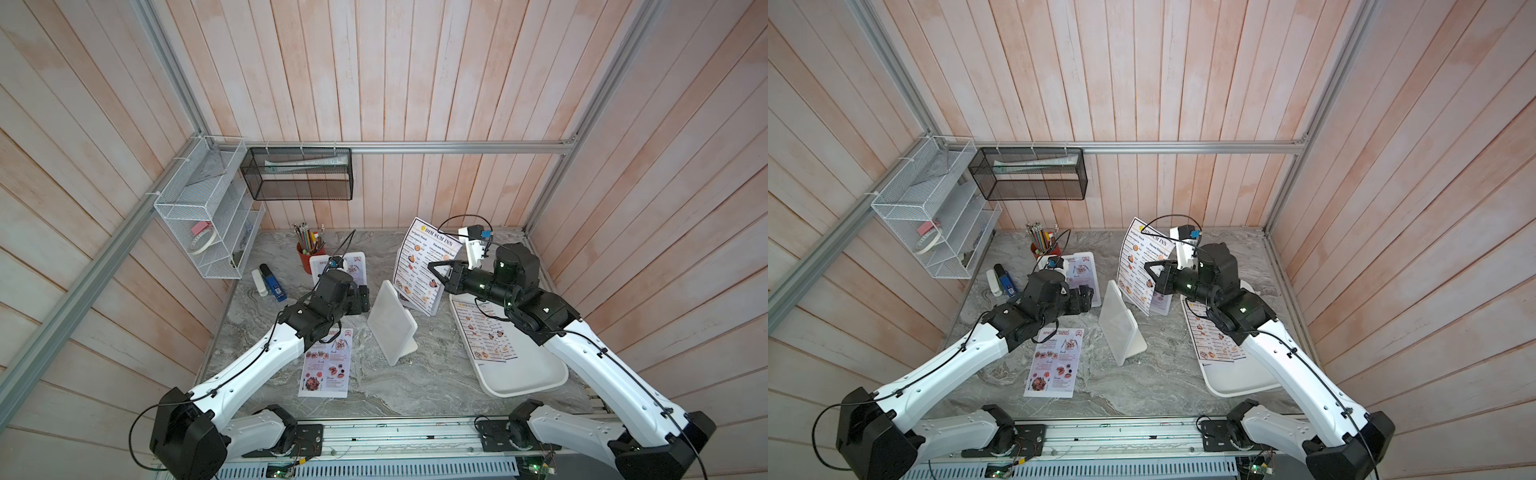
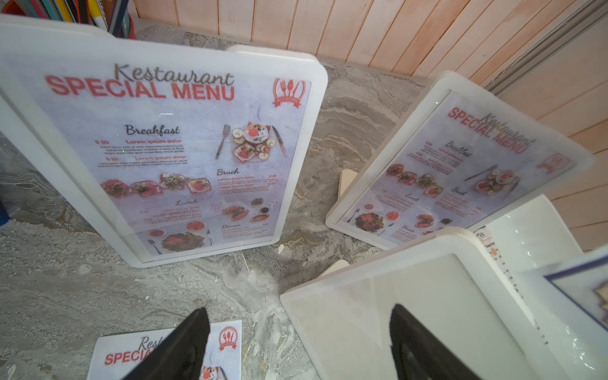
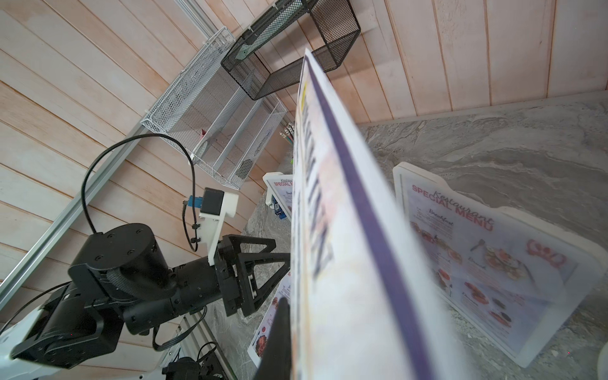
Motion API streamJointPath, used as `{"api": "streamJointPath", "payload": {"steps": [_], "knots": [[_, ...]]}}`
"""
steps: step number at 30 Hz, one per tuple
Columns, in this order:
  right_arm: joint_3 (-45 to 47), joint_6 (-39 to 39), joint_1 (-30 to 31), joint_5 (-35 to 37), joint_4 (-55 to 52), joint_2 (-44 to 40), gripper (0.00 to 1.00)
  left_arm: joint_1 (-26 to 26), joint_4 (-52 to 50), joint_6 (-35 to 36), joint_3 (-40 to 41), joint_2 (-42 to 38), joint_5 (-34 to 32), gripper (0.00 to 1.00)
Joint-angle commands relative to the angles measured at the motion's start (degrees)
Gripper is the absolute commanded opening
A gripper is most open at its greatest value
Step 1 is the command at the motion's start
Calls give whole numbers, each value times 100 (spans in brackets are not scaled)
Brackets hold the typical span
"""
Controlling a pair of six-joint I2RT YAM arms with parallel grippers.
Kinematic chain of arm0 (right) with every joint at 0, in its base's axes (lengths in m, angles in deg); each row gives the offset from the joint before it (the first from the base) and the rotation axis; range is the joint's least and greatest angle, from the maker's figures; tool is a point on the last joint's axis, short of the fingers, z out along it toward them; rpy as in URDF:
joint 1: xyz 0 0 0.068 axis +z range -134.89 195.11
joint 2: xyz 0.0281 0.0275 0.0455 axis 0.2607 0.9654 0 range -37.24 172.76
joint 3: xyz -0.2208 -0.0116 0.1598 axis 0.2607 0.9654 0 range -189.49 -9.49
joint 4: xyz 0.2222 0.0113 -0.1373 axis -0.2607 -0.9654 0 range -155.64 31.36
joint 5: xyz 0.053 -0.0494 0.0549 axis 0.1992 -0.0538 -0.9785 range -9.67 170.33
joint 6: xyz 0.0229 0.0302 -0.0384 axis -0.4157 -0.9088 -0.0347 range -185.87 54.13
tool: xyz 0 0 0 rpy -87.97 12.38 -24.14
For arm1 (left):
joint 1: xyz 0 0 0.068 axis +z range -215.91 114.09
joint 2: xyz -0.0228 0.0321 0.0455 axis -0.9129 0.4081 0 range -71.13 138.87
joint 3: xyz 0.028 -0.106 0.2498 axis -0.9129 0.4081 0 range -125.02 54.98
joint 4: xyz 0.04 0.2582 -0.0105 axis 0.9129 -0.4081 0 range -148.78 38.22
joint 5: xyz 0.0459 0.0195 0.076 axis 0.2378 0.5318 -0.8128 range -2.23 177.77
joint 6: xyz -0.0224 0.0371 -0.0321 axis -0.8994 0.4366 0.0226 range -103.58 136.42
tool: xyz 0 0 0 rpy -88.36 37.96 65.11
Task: Replace the menus in the menu holders
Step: Insert the menu into the storage box.
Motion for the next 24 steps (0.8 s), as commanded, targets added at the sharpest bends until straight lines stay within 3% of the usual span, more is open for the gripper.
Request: {"api": "streamJointPath", "payload": {"steps": [1, 24], "knots": [[49, -81, -18, -176, 106, -4, 0, 27, -10, 48, 57, -95, 3, 88], [62, 46, -18, -128, -88, 24, 0, 27, 12, 38, 15, -32, 33, 88]]}}
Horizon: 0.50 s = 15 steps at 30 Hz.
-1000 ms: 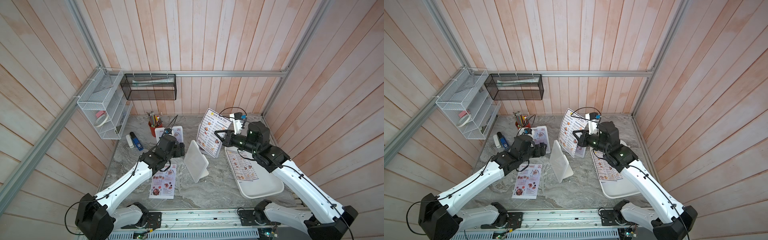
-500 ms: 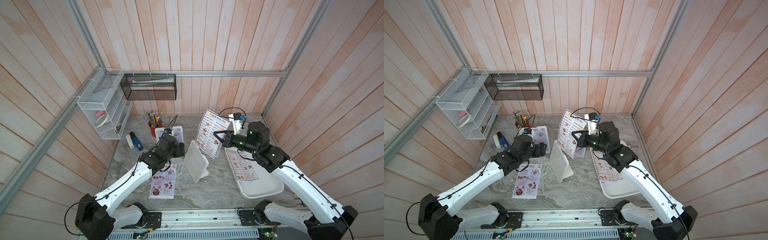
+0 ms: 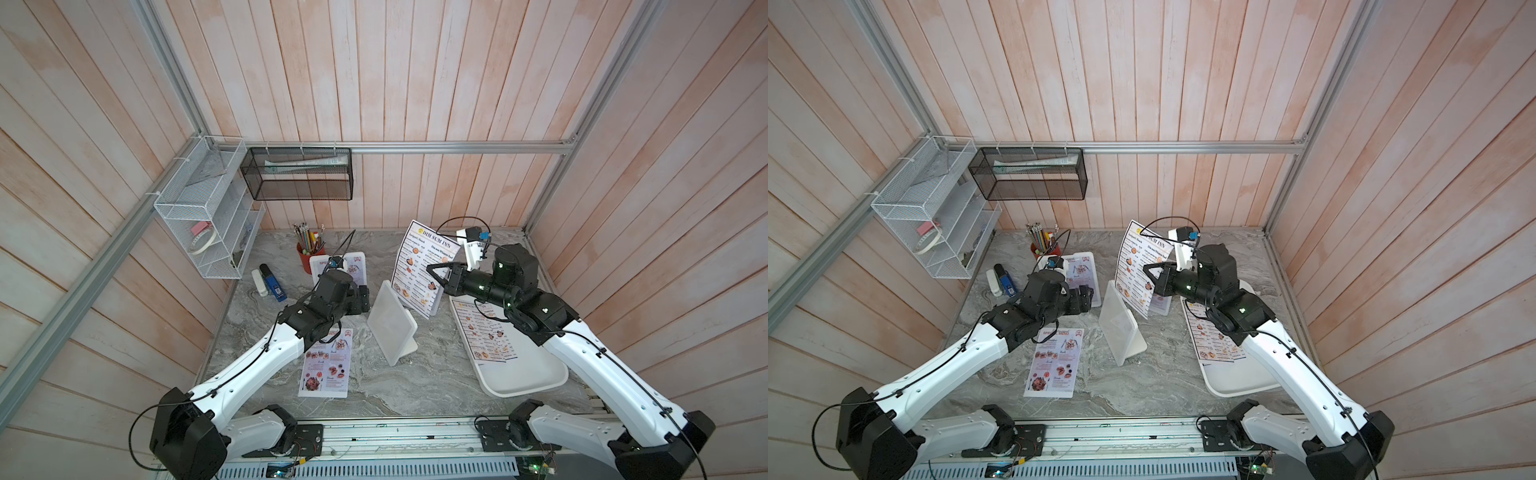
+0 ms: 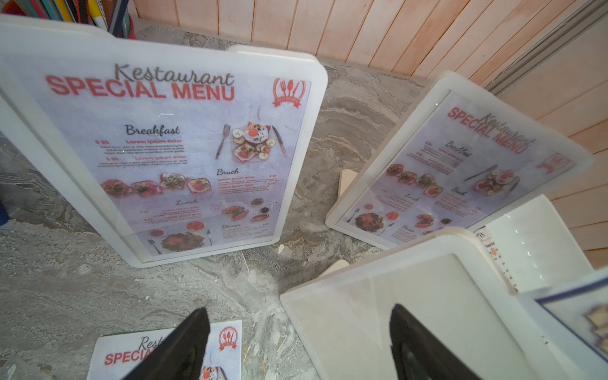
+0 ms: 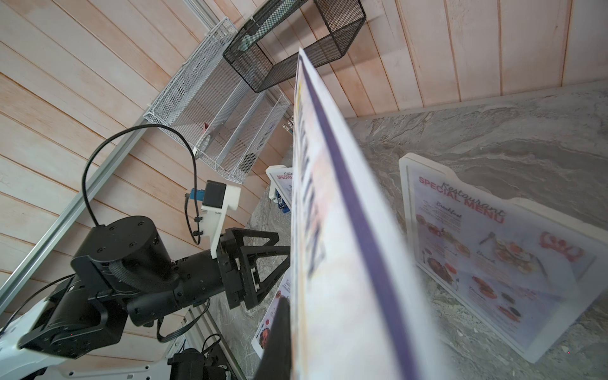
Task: Replace the menus in the menu holders
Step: Insert the menu into the storage box.
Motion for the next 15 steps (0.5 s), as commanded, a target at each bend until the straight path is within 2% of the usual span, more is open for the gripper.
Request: {"api": "streamJointPath", "payload": {"steps": [1, 15], "knots": [[10, 84, -27, -9, -71, 34, 0, 28, 6, 36, 5, -13, 42, 88], [-147, 218, -3, 165, -54, 344, 0, -43, -64, 104, -158, 16, 161, 88]]}}
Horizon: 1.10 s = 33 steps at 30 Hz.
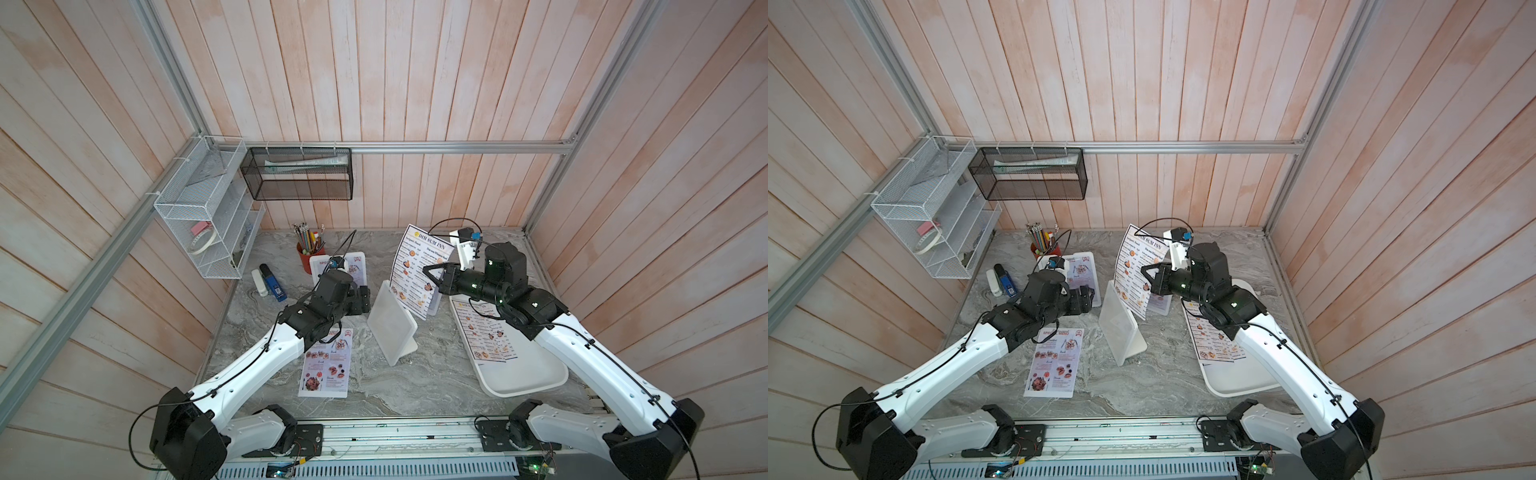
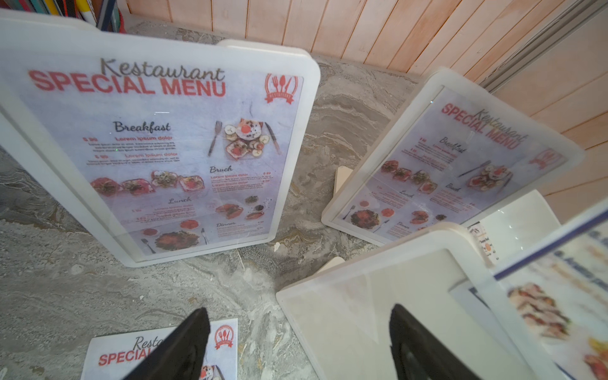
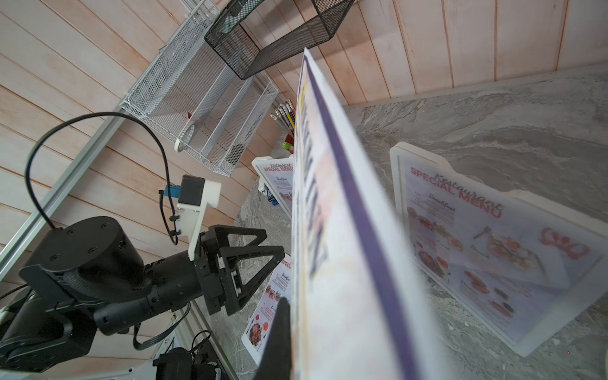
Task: Replace the menus in the menu holders
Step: Insert the menu into the storage box.
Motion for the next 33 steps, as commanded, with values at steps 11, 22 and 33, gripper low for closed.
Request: {"api": "streamJointPath", "payload": {"steps": [11, 22, 33], "knots": [[-726, 97, 192, 353, -370, 467, 0, -145, 91, 65, -31, 90, 170, 88], [-899, -27, 331, 446, -608, 634, 0, -147, 140, 206, -4, 86, -25, 88], [-1082, -230, 478, 638, -816, 678, 0, -149, 297, 246, 43, 177, -88, 88]]}}
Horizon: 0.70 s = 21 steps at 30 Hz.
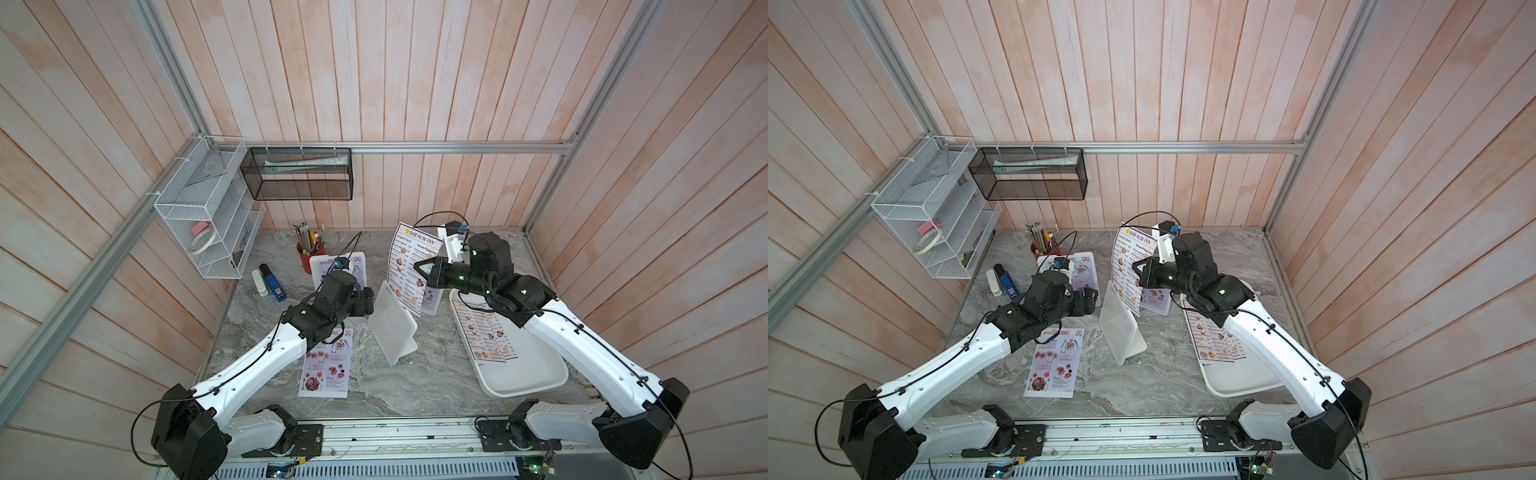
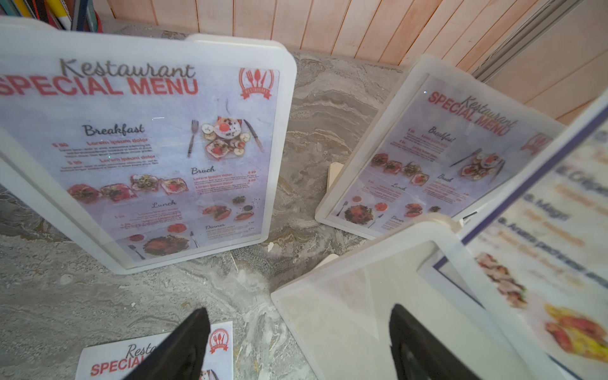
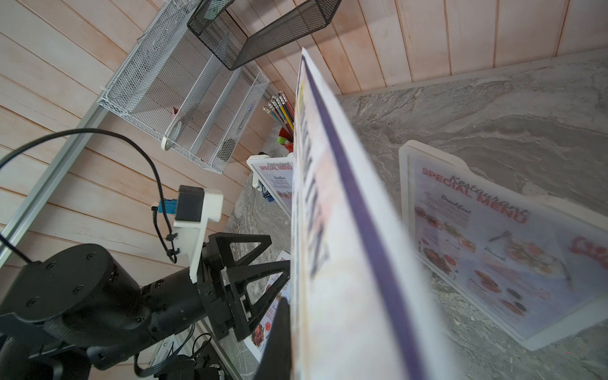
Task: Replace the menus in the menu holders
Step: Insert the menu into the storage box.
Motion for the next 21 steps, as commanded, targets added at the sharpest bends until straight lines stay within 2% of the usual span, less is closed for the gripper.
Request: {"api": "streamJointPath", "payload": {"steps": [1, 11, 21], "knots": [[-111, -105, 71, 152, -130, 37, 0, -3, 175, 100, 42, 74, -68, 88], [-399, -131, 151, 186, -88, 213, 0, 3, 244, 96, 54, 174, -68, 88], [-142, -200, 169, 266, -42, 72, 0, 13, 250, 96, 52, 190, -77, 88]]}}
